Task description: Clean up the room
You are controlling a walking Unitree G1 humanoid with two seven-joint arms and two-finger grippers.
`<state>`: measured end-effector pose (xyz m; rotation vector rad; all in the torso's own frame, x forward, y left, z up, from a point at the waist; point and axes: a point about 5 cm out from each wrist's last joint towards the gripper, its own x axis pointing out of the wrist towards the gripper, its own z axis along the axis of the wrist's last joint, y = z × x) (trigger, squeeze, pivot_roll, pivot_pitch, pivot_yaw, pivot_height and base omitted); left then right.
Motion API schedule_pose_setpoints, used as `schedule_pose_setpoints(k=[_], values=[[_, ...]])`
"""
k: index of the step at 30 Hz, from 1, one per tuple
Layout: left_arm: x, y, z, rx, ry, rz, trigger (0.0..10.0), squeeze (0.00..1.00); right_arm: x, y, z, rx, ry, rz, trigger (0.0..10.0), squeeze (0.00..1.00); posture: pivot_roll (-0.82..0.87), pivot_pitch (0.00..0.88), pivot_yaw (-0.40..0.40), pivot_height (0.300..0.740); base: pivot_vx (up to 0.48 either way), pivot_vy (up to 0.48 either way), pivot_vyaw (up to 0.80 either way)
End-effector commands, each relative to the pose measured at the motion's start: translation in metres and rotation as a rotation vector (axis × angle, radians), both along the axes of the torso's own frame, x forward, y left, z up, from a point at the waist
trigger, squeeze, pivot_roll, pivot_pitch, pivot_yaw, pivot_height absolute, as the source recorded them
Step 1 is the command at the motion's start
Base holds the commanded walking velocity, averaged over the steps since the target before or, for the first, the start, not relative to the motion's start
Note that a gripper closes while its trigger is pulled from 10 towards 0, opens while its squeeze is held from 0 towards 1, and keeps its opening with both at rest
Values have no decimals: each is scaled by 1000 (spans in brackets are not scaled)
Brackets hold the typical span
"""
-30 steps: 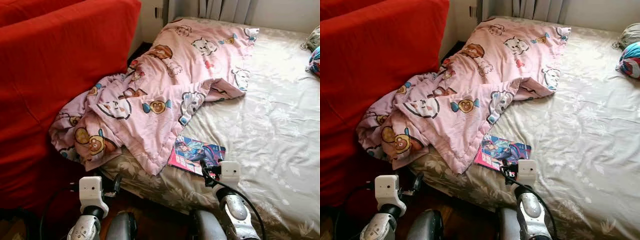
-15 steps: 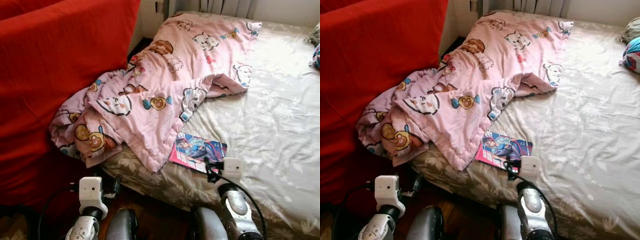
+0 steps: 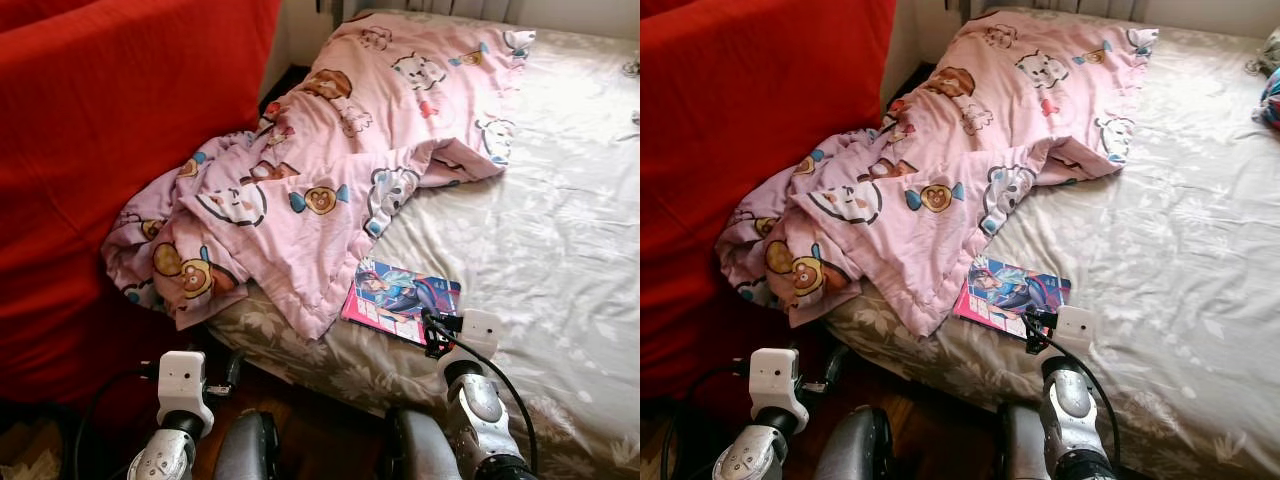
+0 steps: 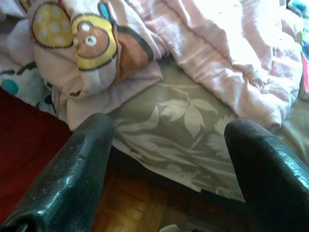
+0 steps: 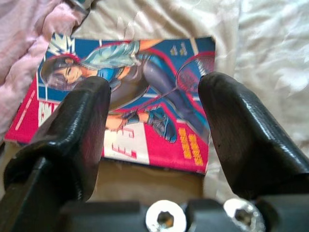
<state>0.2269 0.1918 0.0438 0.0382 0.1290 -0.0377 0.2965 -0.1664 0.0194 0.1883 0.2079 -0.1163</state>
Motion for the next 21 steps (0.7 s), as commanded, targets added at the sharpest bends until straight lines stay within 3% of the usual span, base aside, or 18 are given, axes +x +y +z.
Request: schedule_pose_setpoints(k=[1, 5, 11, 15, 21], values=[[-6, 4, -1, 18, 19, -1, 10000, 0, -8, -2, -10, 36, 40, -36, 10000, 0, 11, 207, 62, 584, 0, 0, 0], [-9, 8, 1, 26, 20, 4, 10000, 0, -6, -13, -11, 106, 59, -117, 10000, 0, 36, 219, 70, 584, 0, 0, 0], [-16, 13, 2, 40, 30, 3, 10000, 0, -5, -20, -11, 175, 66, -146, 10000, 0, 54, 230, 84, 584, 0, 0, 0], [-27, 16, 3, 55, 47, 3, 10000, 0, -1, -17, -12, 308, 67, -157, 10000, 0, 73, 254, 100, 584, 0, 0, 0], [-42, 20, 5, 71, 73, 1, 10000, 0, 2, -4, -10, 371, 50, -105, 10000, 0, 100, 294, 120, 584, 0, 0, 0]])
